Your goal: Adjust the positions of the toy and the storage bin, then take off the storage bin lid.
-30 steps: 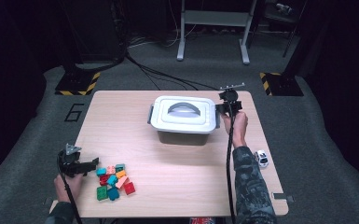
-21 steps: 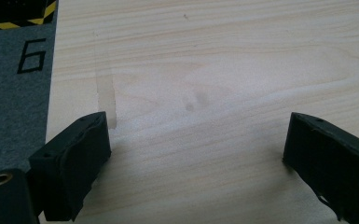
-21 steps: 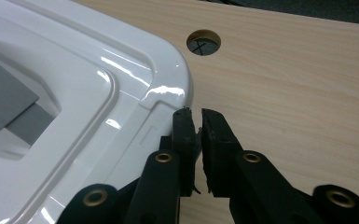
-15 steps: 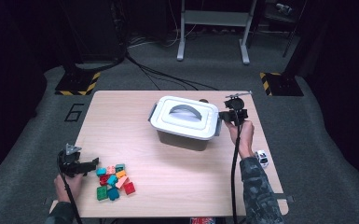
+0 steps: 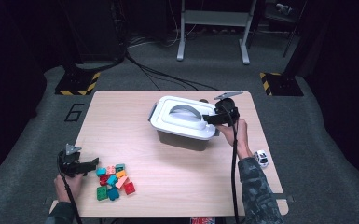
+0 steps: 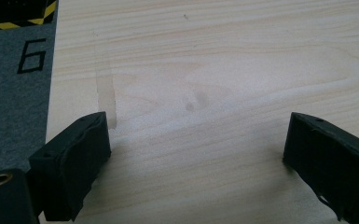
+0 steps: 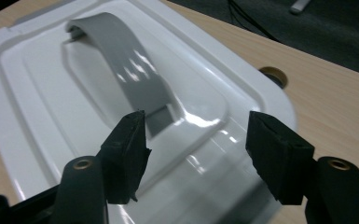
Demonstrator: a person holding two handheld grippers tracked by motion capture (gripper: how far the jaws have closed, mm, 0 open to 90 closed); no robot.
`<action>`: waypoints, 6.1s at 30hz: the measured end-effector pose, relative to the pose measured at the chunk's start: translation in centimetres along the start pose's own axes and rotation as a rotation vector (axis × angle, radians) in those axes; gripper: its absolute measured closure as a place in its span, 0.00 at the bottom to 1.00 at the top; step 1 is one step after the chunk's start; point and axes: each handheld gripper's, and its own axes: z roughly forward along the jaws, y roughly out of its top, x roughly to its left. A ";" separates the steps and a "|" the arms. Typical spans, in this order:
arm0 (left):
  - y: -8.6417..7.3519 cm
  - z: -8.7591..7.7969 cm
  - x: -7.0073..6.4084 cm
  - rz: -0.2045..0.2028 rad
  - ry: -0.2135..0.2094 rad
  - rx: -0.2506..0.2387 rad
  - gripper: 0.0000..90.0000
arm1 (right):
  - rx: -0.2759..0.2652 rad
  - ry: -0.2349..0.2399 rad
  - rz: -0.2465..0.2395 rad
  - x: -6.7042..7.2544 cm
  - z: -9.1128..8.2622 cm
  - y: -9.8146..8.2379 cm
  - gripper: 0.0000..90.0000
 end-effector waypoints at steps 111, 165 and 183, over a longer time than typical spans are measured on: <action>0.0 0.0 0.0 0.001 -0.002 -0.006 0.08 | 0.097 0.099 0.085 12.6 2.9 2.5 0.74; 0.0 0.0 0.0 0.002 -0.006 0.002 0.08 | -0.082 -0.096 0.091 5.6 -3.3 3.5 0.74; 0.0 0.0 0.0 0.003 -0.001 -0.005 0.08 | -0.118 -0.187 0.185 0.2 -4.6 2.3 0.74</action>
